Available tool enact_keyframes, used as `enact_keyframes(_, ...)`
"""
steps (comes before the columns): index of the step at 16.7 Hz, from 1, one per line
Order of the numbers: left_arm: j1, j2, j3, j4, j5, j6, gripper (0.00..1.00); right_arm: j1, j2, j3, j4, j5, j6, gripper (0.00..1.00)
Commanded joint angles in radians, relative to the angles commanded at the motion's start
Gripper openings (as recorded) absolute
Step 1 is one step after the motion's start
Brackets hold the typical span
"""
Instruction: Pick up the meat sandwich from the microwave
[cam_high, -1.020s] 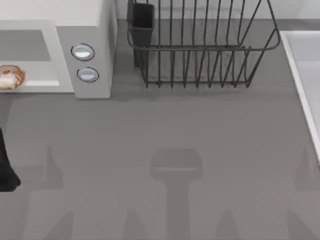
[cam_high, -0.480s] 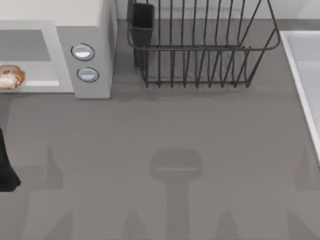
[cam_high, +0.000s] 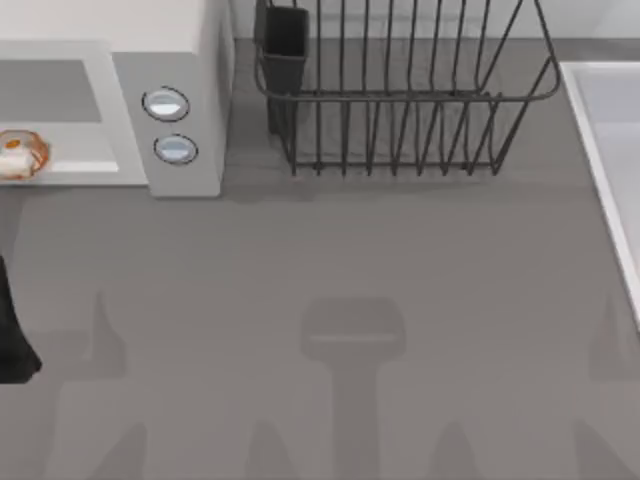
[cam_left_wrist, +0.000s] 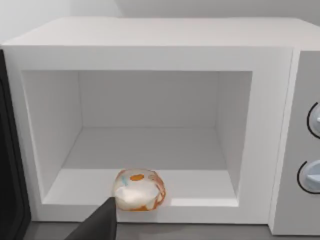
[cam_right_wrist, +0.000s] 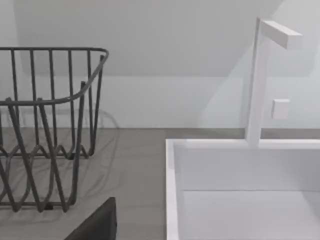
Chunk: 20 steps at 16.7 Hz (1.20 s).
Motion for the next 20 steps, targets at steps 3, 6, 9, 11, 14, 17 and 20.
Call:
enact_keyframes(3, 0.001, 0.01, 0.004, 0.006, 0.001, 0.0, 1.0, 0.0, 0.0, 0.0, 0.0, 0.0, 0.0, 1.0)
enact_keyframes(6, 0.008, 0.101, 0.041, 0.061, 0.01, 0.004, 1.0, 0.0, 0.0, 0.0, 0.0, 0.0, 0.0, 1.0)
enact_keyframes(9, 0.021, 0.285, 0.111, 0.162, 0.026, 0.01, 1.0, 0.0, 0.0, 0.0, 0.0, 0.0, 0.0, 1.0)
enact_keyframes(11, 0.033, 0.453, 0.172, 0.252, 0.04, 0.016, 1.0, 0.0, 0.0, 0.0, 0.0, 0.0, 0.0, 1.0)
enact_keyframes(14, 0.053, 0.753, 0.278, 0.407, 0.064, 0.025, 1.0, 0.0, 0.0, 0.0, 0.0, 0.0, 0.0, 1.0)
enact_keyframes(17, 0.075, 1.086, 0.393, 0.576, 0.09, 0.036, 1.0, 0.0, 0.0, 0.0, 0.0, 0.0, 0.0, 1.0)
enact_keyframes(20, 0.098, 1.43, 0.509, 0.746, 0.117, 0.046, 1.0, 0.0, 0.0, 0.0, 0.0, 0.0, 0.0, 1.0)
